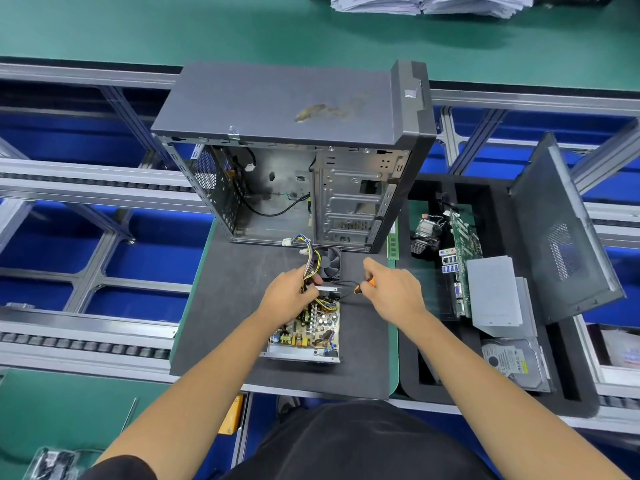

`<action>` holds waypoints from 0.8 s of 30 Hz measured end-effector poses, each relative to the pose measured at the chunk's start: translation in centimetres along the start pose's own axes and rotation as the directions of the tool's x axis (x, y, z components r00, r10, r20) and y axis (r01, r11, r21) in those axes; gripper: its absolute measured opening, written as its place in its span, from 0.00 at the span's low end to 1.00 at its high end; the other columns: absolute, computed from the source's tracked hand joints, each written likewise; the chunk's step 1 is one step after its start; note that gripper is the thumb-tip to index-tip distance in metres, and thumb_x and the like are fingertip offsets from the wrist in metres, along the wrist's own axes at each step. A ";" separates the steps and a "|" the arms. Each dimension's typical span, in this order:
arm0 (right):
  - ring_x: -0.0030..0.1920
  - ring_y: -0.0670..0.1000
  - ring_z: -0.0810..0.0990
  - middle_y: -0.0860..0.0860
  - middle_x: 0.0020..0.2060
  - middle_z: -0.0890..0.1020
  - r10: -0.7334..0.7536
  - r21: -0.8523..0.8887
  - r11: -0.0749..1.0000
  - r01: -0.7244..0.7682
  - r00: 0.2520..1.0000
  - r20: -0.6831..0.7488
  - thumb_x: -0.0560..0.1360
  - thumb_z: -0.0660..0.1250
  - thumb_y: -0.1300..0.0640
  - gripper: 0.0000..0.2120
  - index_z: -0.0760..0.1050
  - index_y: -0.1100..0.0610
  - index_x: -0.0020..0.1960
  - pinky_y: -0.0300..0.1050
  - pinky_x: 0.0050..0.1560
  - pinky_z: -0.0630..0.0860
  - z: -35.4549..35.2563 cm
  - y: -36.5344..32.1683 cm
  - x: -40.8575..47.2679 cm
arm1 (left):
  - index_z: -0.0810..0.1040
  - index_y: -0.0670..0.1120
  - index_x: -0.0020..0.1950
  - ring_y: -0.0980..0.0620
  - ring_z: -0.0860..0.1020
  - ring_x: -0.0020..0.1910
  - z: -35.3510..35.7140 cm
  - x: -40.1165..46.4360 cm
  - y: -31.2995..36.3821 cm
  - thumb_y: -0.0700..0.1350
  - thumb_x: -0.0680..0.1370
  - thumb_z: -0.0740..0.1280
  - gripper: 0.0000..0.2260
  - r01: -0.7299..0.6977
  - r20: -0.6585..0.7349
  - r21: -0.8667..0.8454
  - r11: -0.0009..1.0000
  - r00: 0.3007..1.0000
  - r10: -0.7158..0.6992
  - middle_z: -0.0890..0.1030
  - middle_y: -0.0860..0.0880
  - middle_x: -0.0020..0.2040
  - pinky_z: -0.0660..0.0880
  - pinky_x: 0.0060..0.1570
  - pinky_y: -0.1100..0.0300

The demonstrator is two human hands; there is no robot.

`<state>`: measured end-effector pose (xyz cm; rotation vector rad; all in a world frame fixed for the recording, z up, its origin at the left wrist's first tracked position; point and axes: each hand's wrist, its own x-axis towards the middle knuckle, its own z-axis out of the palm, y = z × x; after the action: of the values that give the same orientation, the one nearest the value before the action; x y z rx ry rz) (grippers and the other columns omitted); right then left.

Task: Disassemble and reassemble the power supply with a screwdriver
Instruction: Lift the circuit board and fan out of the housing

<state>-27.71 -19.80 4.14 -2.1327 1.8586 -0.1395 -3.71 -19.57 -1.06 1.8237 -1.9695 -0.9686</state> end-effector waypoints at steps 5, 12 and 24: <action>0.27 0.50 0.66 0.47 0.26 0.72 -0.062 -0.048 0.997 0.063 0.998 0.021 0.77 0.61 0.55 0.07 0.64 0.51 0.43 0.46 0.35 0.58 -0.2 -0.3 0.3 | 0.74 0.60 0.49 0.58 0.72 0.27 -0.1 0.0 0.2 0.49 0.76 0.63 0.06 -0.010 0.007 0.012 1.000 1.000 0.010 0.77 0.53 0.33 0.62 0.28 0.59; 0.31 0.57 0.72 0.47 0.26 0.69 -0.197 -0.162 0.966 0.203 0.979 0.052 0.77 0.60 0.56 0.07 0.61 0.51 0.44 0.49 0.40 0.57 -0.2 -1.4 0.8 | 0.73 0.58 0.52 0.59 0.74 0.30 -0.1 0.0 0.2 0.49 0.77 0.63 0.06 -0.044 0.003 0.034 0.998 0.999 0.044 0.81 0.55 0.44 0.67 0.32 0.57; 0.34 0.59 0.71 0.56 0.56 0.69 -0.458 -0.161 0.841 0.517 0.838 0.297 0.77 0.61 0.63 0.20 0.63 0.50 0.66 0.48 0.31 0.62 -1.7 -3.3 2.3 | 0.72 0.47 0.71 0.46 0.64 0.69 0.7 -0.2 1.8 0.38 0.72 0.77 0.29 -0.221 -0.340 -0.005 0.975 0.918 0.206 0.65 0.45 0.67 0.60 0.72 0.56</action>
<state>-24.67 -21.94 6.39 -2.6147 1.2014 0.2421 -5.53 -19.19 -0.40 1.5844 -1.8660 -0.5807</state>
